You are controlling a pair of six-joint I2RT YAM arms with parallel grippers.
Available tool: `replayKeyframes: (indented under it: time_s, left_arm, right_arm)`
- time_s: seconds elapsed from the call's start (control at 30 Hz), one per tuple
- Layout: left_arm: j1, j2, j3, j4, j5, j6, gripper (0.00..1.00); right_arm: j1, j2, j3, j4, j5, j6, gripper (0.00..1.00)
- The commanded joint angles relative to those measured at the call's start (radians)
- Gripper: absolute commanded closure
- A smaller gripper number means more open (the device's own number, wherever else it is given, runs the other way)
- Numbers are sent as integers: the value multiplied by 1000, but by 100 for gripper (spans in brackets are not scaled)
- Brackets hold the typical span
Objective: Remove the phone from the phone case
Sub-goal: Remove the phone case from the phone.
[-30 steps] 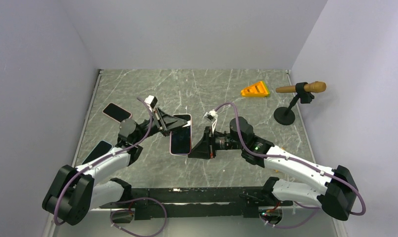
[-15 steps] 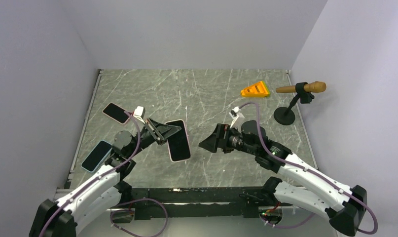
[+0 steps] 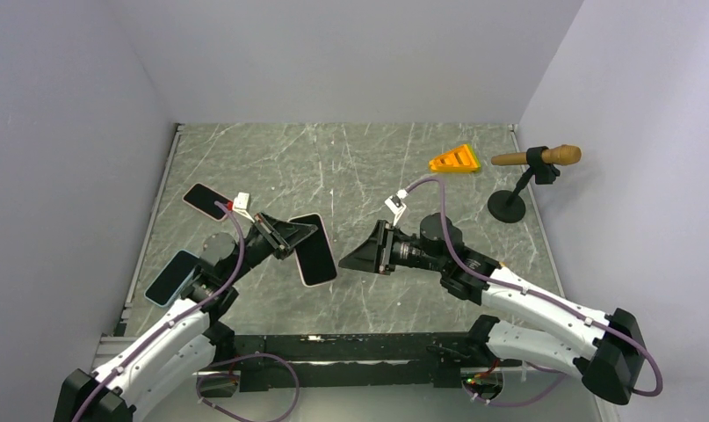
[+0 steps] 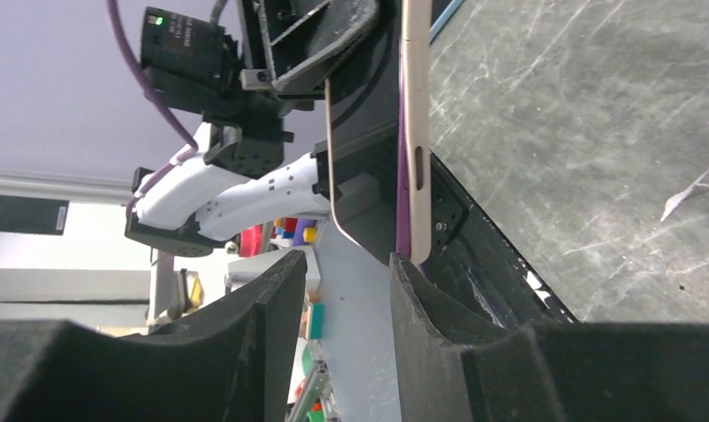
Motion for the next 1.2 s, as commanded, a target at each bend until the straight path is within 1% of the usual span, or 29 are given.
replayKeyframes:
  time_s: [0.0,0.13,0.27,0.4,0.53,0.67,0.87,1.07,1.17]
  left_arm:
    - [8,16,-28,199,14,-93,100]
    - [9,41,-49,264,29,-127,100]
    - [9,55,-57,305,35,-145,100]
    - [8,48,-52,298,37,-144,100]
    - [12,29,-42,266,31,-135,100]
    - [12,31,-28,257,34,-129,100]
    - [12,54,-24,285,41,-137,100]
    - [15,34,-9,226,33,-103,100]
    - [16,27,-6,209,27,-95,100]
  right_arm:
    - [7,18,-19,120,-36,40,57]
    - [19,44,-43,179,-47,55,60]
    - [22,63,-25,145,-30,38,67]
    - [23,67,-35,150,-25,41,67]
    - [24,67,-28,103,-6,24,66]
    - [23,68,-20,105,-14,19,66]
    - [31,98,-15,152,-44,32,67]
    - [45,55,11,48,13,-5,67]
    - [50,34,6,45,9,0,67]
